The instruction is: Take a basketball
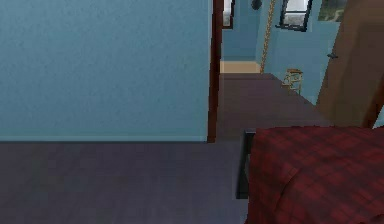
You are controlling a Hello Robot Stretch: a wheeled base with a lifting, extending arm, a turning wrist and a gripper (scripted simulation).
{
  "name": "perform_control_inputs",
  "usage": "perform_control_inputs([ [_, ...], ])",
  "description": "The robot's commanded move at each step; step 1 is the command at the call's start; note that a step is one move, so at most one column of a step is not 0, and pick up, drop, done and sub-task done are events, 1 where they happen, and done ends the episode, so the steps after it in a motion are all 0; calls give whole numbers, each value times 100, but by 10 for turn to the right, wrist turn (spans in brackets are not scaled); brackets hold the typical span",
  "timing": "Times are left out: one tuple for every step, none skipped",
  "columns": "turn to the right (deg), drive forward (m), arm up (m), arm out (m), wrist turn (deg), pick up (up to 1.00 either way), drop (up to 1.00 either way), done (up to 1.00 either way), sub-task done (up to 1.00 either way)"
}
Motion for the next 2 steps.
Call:
perform_control_inputs([
  [0,0,50,0,0,0,0,0,0],
  [0,0,38,0,0,0,0,0,0],
])
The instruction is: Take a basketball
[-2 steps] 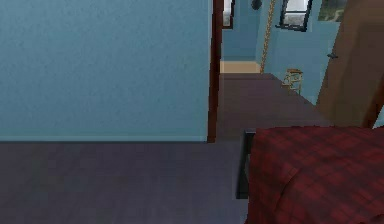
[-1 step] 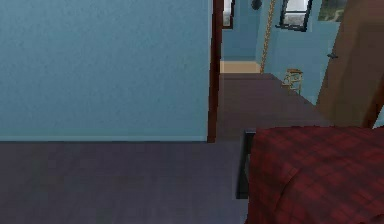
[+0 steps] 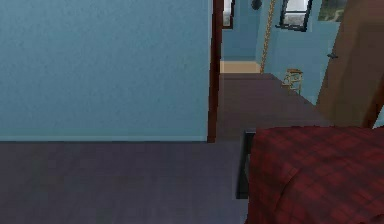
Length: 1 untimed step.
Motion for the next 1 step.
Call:
perform_control_inputs([
  [0,0,0,46,0,0,0,0,0],
])
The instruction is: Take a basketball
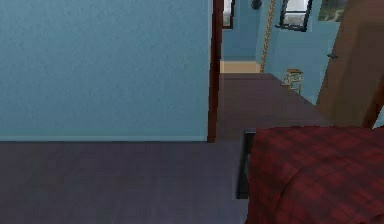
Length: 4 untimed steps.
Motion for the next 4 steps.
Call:
perform_control_inputs([
  [0,0,0,0,450,0,0,0,0],
  [0,0,0,0,450,0,0,0,0],
  [0,0,0,0,450,0,0,0,0],
  [0,0,-20,0,0,0,0,0,0],
])
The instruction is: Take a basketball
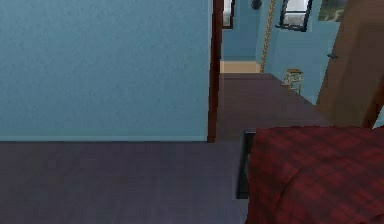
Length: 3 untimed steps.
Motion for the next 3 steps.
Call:
perform_control_inputs([
  [0,0,0,0,0,100,0,0,0],
  [0,0,10,0,0,0,0,0,0],
  [0,0,0,0,0,0,0,100,0],
])
